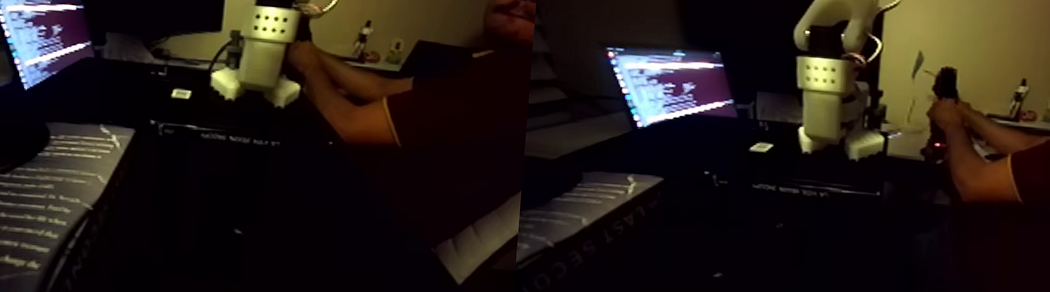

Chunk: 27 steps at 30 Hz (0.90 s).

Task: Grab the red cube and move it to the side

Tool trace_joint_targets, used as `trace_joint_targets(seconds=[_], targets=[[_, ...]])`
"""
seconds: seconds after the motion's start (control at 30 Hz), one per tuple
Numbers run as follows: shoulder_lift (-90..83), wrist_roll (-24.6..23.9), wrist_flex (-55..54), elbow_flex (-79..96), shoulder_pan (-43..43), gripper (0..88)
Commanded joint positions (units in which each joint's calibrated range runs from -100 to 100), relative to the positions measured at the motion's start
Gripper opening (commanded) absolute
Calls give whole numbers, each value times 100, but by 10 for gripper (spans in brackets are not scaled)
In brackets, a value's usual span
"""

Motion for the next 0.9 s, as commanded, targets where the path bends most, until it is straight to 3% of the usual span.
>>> trace_joint_targets(seconds=[0.0,0.3,0.87], targets=[[-31,-514,-389,294,29,169],[809,-1145,-2171,1482,612,169],[2296,-1150,-3379,1464,1636,169]])
